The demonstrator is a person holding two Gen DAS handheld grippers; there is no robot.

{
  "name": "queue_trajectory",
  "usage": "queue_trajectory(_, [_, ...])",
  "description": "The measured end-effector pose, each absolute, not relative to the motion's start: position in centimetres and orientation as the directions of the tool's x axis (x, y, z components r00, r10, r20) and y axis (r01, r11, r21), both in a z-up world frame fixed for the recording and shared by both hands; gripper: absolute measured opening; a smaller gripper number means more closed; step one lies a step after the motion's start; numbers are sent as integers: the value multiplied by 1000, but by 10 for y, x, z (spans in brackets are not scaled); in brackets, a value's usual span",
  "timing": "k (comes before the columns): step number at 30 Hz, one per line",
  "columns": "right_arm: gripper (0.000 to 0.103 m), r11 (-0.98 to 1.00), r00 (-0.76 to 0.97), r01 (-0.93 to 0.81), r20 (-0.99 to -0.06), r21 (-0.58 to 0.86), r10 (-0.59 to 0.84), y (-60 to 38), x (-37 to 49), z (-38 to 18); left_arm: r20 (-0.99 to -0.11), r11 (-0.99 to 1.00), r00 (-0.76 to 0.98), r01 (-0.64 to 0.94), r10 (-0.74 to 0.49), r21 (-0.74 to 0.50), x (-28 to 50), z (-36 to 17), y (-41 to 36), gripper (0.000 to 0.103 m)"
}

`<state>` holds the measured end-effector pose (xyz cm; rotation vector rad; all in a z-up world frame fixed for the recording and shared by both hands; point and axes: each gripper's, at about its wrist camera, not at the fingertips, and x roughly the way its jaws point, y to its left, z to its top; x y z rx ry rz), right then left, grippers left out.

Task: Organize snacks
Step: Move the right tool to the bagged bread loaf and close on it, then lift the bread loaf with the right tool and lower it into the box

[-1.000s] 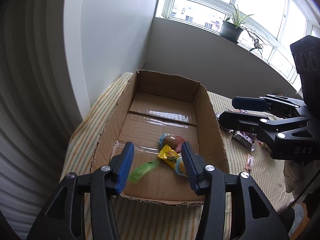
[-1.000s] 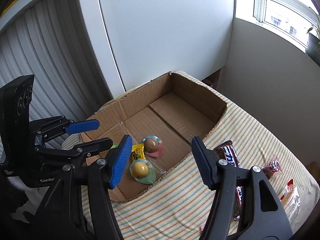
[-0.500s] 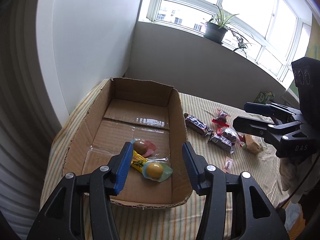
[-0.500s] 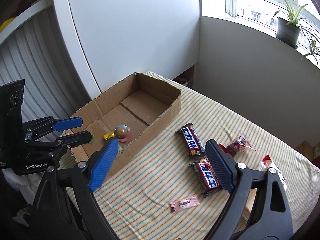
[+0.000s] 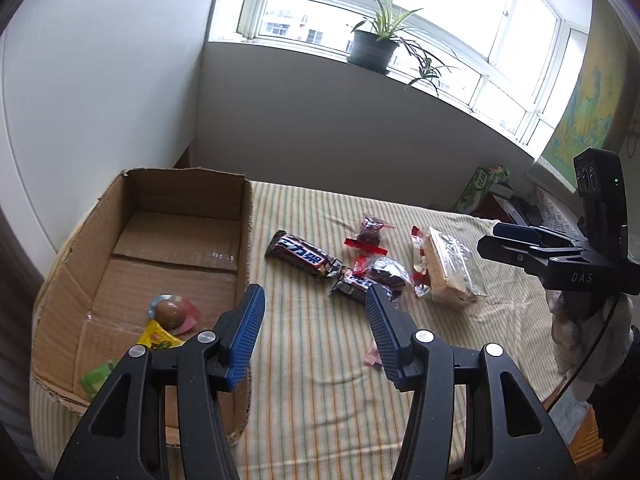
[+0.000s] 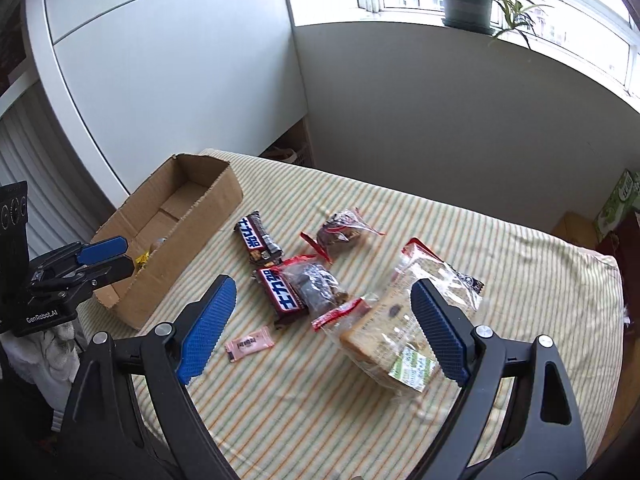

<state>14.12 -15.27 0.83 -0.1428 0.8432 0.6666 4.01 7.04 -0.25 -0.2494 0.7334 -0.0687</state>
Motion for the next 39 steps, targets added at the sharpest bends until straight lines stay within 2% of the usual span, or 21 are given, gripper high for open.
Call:
queue_trajectory(6, [91, 833, 477, -517, -743, 195, 470, -203, 158, -6, -663, 966, 716, 59, -217, -253, 64, -6, 33, 52])
queue_trajectory(9, [91, 843, 459, -472, -745, 258, 485, -224, 168, -17, -666, 957, 698, 104, -263, -269, 74, -9, 15, 62])
queue_trajectory(17, [90, 814, 381, -382, -728, 437, 570, -259, 187, -50, -670, 922, 635, 227, -384, -314, 105, -17, -30, 62])
queue_trajectory(19, [82, 802, 360, -377, -725, 463, 587, -260, 188, -57, -674, 912, 616, 249, -408, -325, 112, -21, -40, 62])
queue_trajectory(23, [76, 776, 331, -370, -708, 511, 624, -263, 190, -63, -691, 901, 579, 290, -433, -322, 127, -29, -60, 62])
queue_trajectory(25, [68, 767, 319, -370, -703, 524, 635, -264, 191, -65, -701, 898, 563, 303, -438, -318, 133, -34, -68, 62])
queue_trajectory(39, [53, 743, 264, -370, -704, 558, 659, -262, 201, -80, -752, 895, 499, 344, -431, -285, 156, -54, -95, 59])
